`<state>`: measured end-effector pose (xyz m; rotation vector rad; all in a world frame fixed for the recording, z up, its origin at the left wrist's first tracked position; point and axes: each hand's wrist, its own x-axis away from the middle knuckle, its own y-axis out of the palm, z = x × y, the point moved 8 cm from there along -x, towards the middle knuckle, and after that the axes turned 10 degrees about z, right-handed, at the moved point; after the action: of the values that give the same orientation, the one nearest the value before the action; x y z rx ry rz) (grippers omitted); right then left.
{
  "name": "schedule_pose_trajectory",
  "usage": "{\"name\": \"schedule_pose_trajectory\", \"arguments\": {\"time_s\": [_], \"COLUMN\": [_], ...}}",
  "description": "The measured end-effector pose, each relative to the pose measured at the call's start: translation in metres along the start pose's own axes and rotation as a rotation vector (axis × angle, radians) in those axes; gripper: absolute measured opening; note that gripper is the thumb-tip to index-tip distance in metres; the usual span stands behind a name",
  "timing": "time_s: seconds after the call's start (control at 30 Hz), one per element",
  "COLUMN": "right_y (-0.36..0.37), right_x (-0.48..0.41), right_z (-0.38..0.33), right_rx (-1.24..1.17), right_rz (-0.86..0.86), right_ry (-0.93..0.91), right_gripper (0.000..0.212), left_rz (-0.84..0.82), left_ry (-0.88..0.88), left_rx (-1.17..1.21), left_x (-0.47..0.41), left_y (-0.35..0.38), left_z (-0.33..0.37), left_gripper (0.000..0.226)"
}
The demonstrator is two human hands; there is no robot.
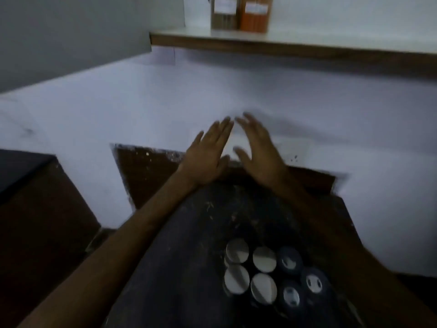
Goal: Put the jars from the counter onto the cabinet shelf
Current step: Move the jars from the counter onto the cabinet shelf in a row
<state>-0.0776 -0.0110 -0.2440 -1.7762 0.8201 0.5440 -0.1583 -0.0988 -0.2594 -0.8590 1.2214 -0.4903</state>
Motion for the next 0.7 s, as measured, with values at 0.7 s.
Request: {"name": "schedule_pose_trajectory", "arguments": {"time_s": [0.7], "right_y": [0.17], "right_x": [0.289], "right_z": [0.0], "right_rx": [0.485], "right_rz": [-1.086], "right_ry": [-0.406], "right_gripper": [0.053], "left_rz": [-0.679], "left_ry": [-0.307], "left_rx": [0.266], "left_x": [0.249], "left_y": [0.147], "left_z": [-0.018], "left_gripper": [0.085]}}
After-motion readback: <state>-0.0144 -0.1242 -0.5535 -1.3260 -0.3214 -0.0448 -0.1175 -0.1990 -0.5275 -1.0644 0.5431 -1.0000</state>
